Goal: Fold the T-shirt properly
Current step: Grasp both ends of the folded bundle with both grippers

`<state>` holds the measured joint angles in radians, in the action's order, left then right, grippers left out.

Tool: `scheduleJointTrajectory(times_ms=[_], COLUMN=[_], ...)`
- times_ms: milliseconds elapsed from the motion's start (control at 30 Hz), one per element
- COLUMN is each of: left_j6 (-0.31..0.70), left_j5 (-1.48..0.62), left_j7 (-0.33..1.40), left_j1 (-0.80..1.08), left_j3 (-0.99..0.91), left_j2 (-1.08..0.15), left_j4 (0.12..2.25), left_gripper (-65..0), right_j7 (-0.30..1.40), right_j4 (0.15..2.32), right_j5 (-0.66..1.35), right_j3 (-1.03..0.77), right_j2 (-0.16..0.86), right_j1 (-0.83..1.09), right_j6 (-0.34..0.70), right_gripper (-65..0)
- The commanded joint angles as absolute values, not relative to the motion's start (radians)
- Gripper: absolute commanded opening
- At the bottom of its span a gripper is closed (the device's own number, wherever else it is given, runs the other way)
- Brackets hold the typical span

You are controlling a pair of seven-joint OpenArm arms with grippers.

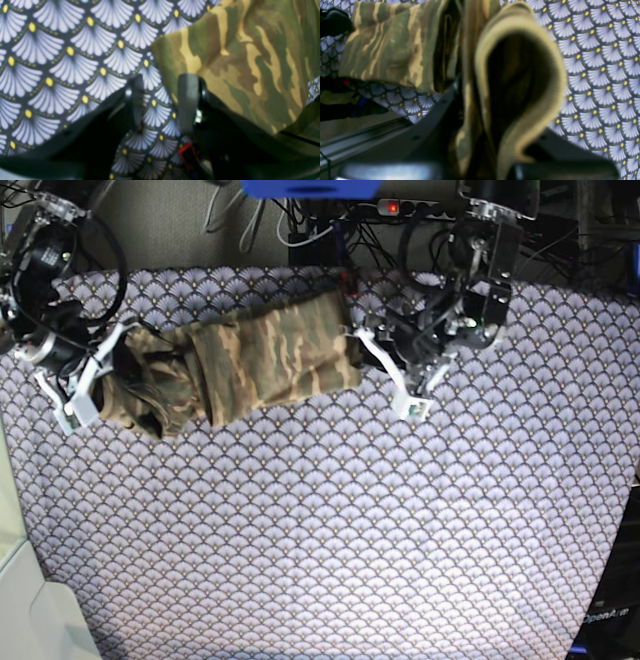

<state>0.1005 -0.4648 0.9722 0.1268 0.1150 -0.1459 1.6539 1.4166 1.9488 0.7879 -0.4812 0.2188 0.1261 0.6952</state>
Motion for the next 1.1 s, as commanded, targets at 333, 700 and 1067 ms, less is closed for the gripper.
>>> scheduleJointTrajectory(times_ms=[333,700,1067], left_j6=[0.102,-0.084,-0.099], left_j5=[-0.475,-0.483,-0.476], left_j7=[0.966,0.964,0.964], left_j1=[0.139,0.150,0.101], left_j3=[0.108,0.116,0.116], left_j2=[-0.127,-0.120,-0.064], left_j4=[1.626,1.623,1.527], left_gripper=[-48.4,-64.7,-64.7], right_j7=[1.396,1.396,1.396], right_j4=[1.989,1.989,1.991], right_j5=[0.825,0.895,1.043], right_j3=[-0.492,-0.493,-0.483], right_j2=[0.239,0.240,0.280], right_j1=[0.116,0.111,0.073], right_j6=[0.698,0.698,0.698], right_gripper=[-64.0,-64.0,-64.0])
